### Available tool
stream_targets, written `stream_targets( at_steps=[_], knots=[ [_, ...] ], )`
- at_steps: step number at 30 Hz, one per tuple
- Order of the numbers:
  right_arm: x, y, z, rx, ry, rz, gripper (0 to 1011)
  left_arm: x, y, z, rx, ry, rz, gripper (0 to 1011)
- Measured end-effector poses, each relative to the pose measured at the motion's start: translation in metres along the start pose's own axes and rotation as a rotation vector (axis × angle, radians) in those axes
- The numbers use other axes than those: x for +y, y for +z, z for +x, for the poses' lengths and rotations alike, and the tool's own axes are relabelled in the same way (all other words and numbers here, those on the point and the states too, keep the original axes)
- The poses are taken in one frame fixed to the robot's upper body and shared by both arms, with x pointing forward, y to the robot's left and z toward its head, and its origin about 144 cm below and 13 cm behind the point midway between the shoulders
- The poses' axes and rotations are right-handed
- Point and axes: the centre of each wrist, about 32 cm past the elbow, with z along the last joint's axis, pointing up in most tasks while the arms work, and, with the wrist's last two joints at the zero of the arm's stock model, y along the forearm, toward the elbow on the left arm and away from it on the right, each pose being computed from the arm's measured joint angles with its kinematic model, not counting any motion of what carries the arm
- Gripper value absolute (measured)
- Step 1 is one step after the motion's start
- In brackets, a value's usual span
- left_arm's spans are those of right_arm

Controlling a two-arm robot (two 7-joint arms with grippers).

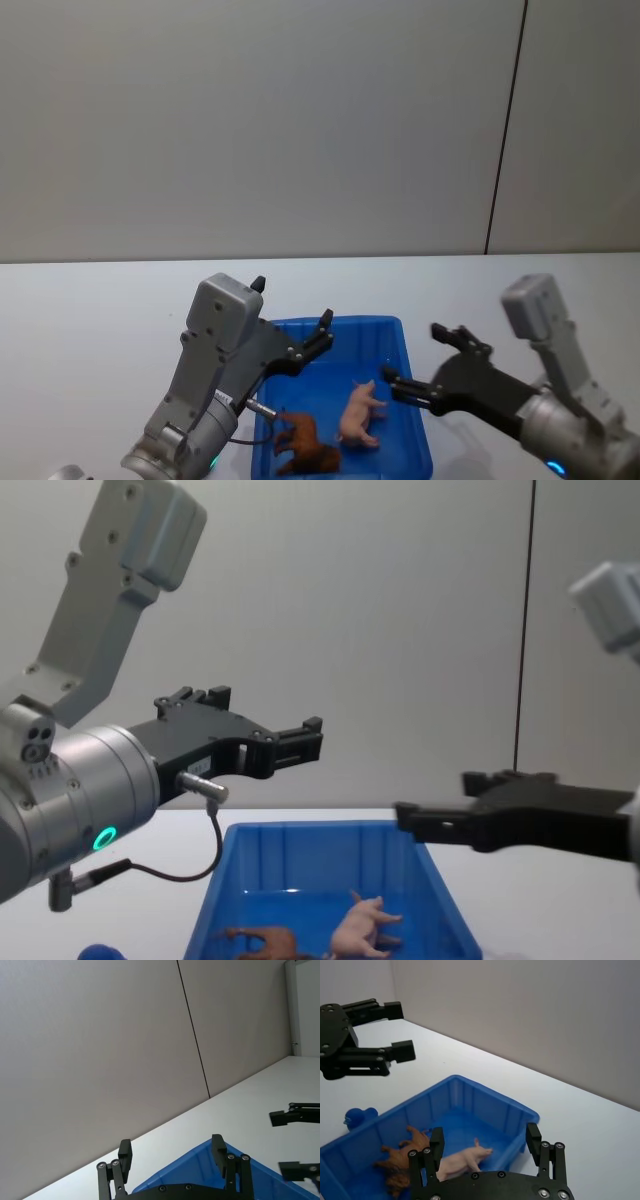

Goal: Pick up the two dolls from the table and place them into the box.

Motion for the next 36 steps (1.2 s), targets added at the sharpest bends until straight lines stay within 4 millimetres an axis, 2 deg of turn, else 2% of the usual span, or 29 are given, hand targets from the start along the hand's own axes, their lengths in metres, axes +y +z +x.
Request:
stream_targets(
  at_steps=[7,16,26,36],
  knots=[
    [-0.022,-0.008,0.008,-0.004,-0.036,0.001,1001,0.000,0.000,0.000,0.000,0.000,0.000,1001],
    [-0.037,-0.013,0.013,-0.008,-0.059,0.003,1001,0.003,-0.001,0.000,-0.004,0.015,0.018,1001],
    [-0.044,-0.015,0.015,-0.012,-0.070,0.003,1001,0.022,-0.007,0.001,-0.003,0.090,0.094,1001],
    [-0.047,-0.016,0.016,-0.013,-0.075,0.003,1001,0.048,-0.025,0.003,0.002,0.166,0.203,1001]
  ],
)
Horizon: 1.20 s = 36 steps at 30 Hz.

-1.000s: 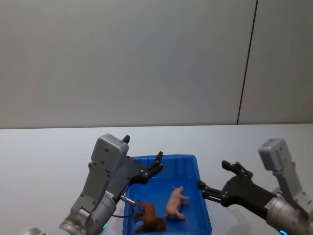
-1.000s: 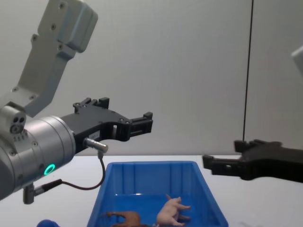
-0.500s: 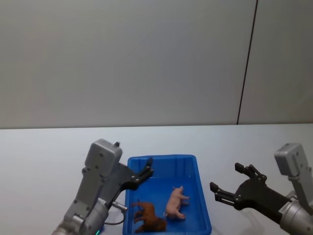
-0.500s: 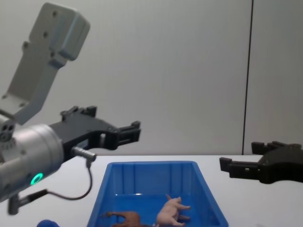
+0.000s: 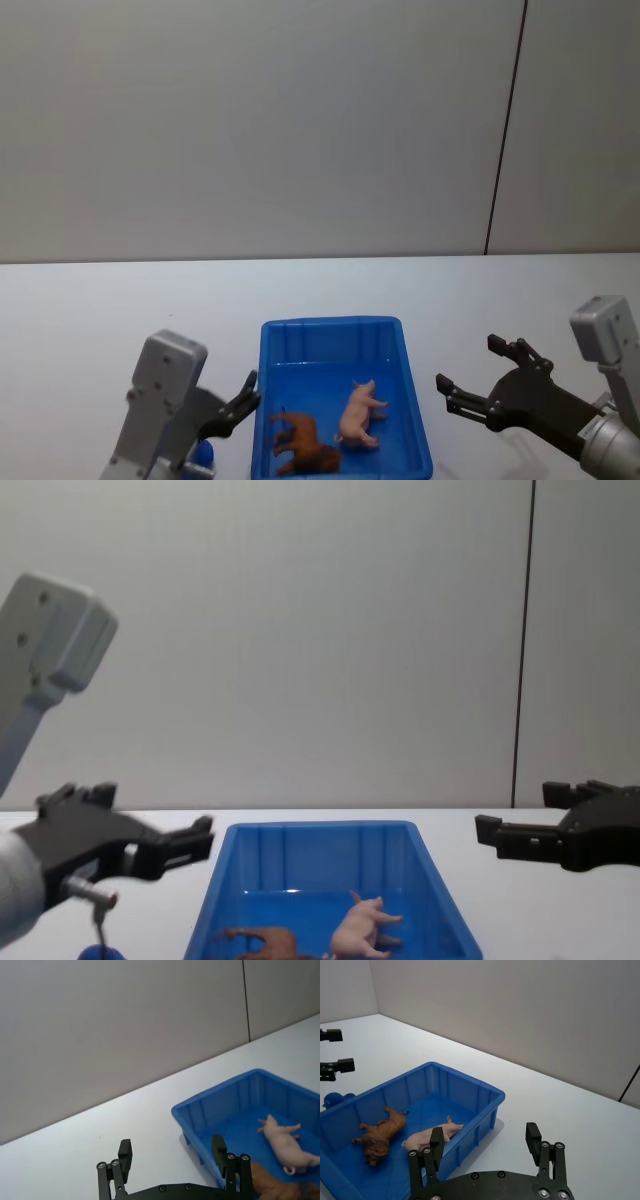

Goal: Pick up the two dolls from the table and place them into the box.

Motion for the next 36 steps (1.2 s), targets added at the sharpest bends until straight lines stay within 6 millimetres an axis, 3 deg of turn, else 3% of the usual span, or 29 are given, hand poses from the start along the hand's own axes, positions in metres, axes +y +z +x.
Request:
stream_targets(
  at_steps=[16,34,36],
  knots=[
    [-0.002,0.000,0.001,-0.001,-0.003,0.000,1001,0.013,-0.033,0.003,0.014,0.026,0.113,1001],
    [-0.003,-0.001,0.001,-0.001,-0.004,-0.001,1001,0.010,-0.061,0.001,0.062,0.006,0.177,1001],
    [-0.003,-0.001,0.001,-0.001,-0.004,0.000,1001,0.010,-0.063,0.001,0.066,0.004,0.180,962]
  ],
)
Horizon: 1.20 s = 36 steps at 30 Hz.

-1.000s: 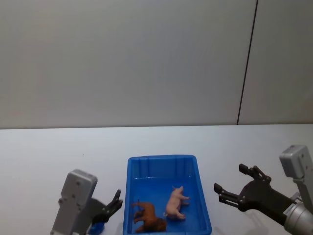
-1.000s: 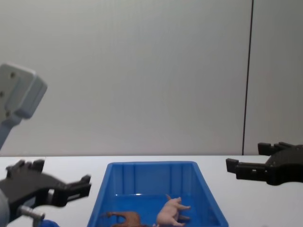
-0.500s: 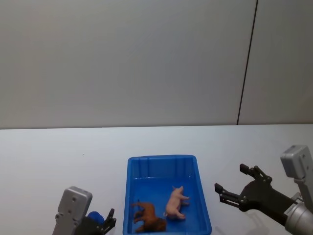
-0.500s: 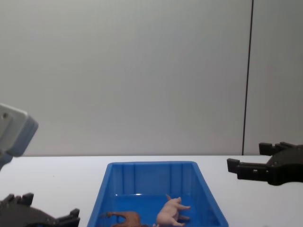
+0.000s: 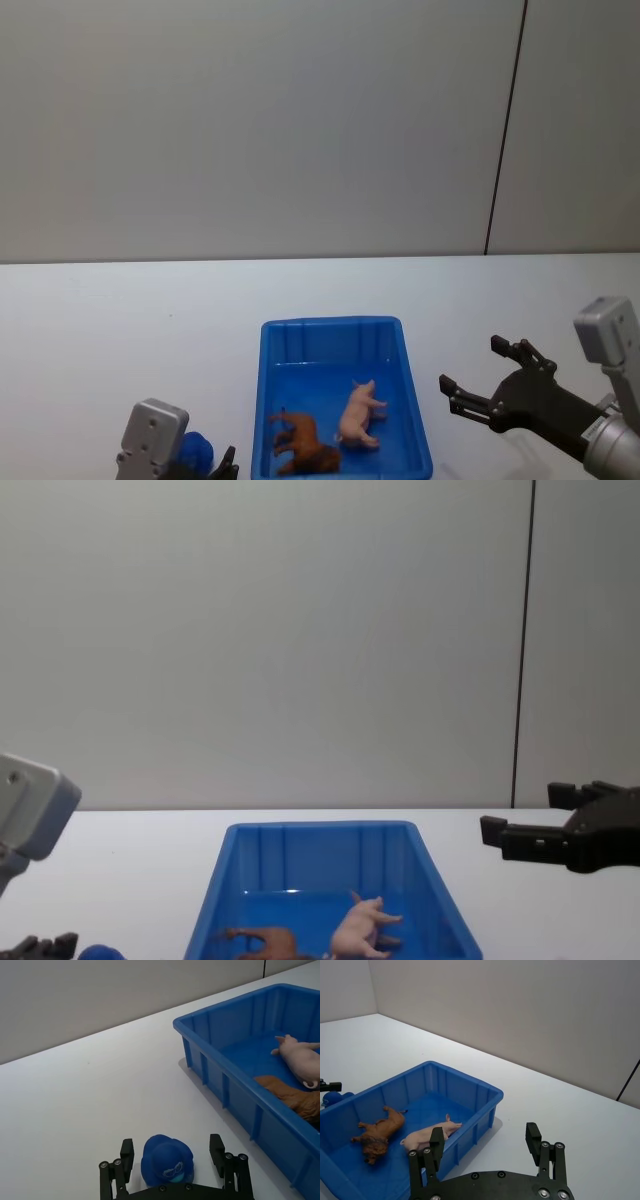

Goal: Pick up the two dolls from the table and place them into the box.

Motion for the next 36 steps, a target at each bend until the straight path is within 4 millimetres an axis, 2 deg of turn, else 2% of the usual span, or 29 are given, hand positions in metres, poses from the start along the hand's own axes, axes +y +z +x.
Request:
stream_targets(
  at_steps=[4,5,7,9,11,12,13,15,16,19,25,36],
  knots=[
    [0.000,0.000,0.000,0.000,0.000,0.000,1001,-0.002,-0.003,0.000,0.007,-0.005,0.002,893],
    [0.000,0.000,0.000,0.000,0.000,0.000,1001,-0.002,-0.004,0.000,0.009,-0.006,0.002,840],
    [0.000,0.000,0.000,0.000,0.000,0.000,1001,-0.003,-0.004,0.000,0.010,-0.007,0.002,825],
    [0.000,0.000,0.000,0.000,0.000,0.000,1001,-0.004,-0.005,0.001,0.013,-0.008,-0.001,731],
    [0.000,0.000,0.000,0.000,0.000,0.000,1001,-0.004,-0.005,0.001,0.014,-0.008,-0.003,701],
    [0.000,0.000,0.000,0.000,0.000,0.000,1001,-0.005,-0.004,0.002,0.015,-0.009,-0.005,634],
    [0.000,0.000,0.000,0.000,0.000,0.000,1001,-0.005,-0.004,0.002,0.015,-0.009,-0.007,634],
    [0.000,0.000,0.000,0.000,0.000,0.000,1001,-0.006,-0.003,0.003,0.014,-0.009,-0.014,533],
    [0.000,0.000,0.000,0.000,0.000,0.000,1001,-0.007,-0.002,0.003,0.013,-0.009,-0.017,533],
    [0.000,0.000,0.000,0.000,0.000,0.000,1001,-0.008,0.002,0.004,0.009,-0.009,-0.032,452],
    [0.000,0.000,0.000,0.000,0.000,0.000,1001,-0.013,0.015,0.006,-0.004,-0.015,-0.082,393],
    [0.000,0.000,0.000,0.000,0.000,0.000,1001,-0.032,0.059,0.000,-0.052,-0.073,-0.236,327]
  ],
)
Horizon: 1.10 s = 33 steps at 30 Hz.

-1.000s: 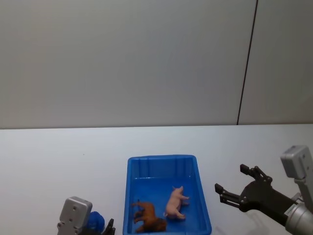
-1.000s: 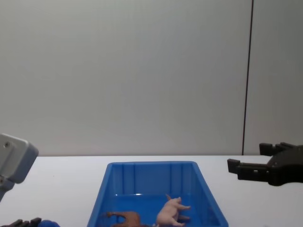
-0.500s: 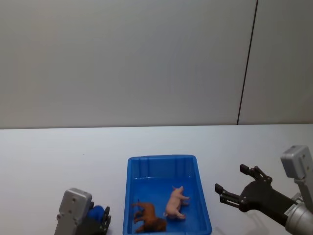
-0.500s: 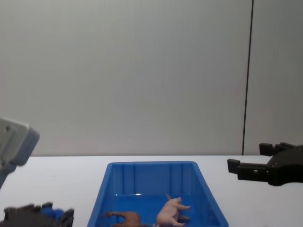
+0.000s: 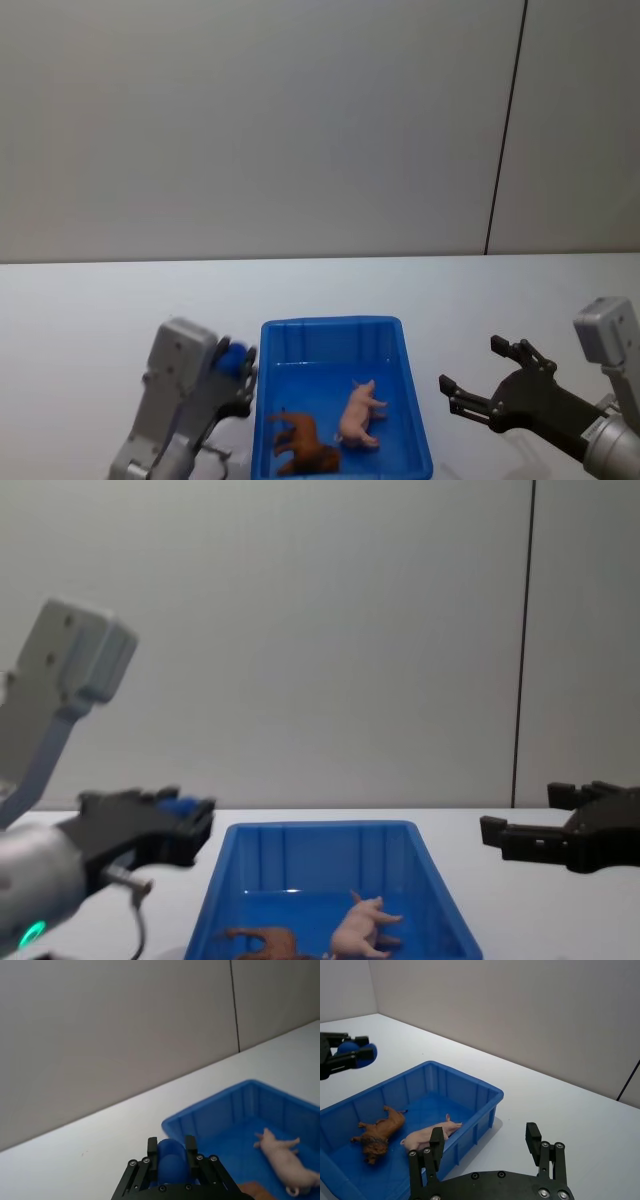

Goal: Pick up the two dolls from the table and place them into the box.

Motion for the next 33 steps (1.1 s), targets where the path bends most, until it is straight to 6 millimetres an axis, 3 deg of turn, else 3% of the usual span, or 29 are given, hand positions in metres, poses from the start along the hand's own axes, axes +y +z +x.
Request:
stream_targets(
  at_steps=[7,17,20,22,27,33],
  knots=[
    [0.000,0.000,0.000,0.000,0.000,0.000,1001,-0.017,0.016,-0.009,-0.008,-0.061,-0.066,318],
    [0.000,0.000,0.000,0.000,0.000,0.000,1001,-0.041,0.031,-0.030,0.010,-0.181,-0.142,669],
    [0.000,0.000,0.000,0.000,0.000,0.000,1001,-0.044,0.033,-0.034,0.014,-0.199,-0.153,727],
    [0.000,0.000,0.000,0.000,0.000,0.000,1001,-0.046,0.034,-0.036,0.019,-0.213,-0.162,832],
    [0.000,0.000,0.000,0.000,0.000,0.000,1001,-0.048,0.037,-0.039,0.030,-0.238,-0.183,964],
    [0.000,0.000,0.000,0.000,0.000,0.000,1001,-0.049,0.038,-0.041,0.037,-0.255,-0.199,1003]
  ],
)
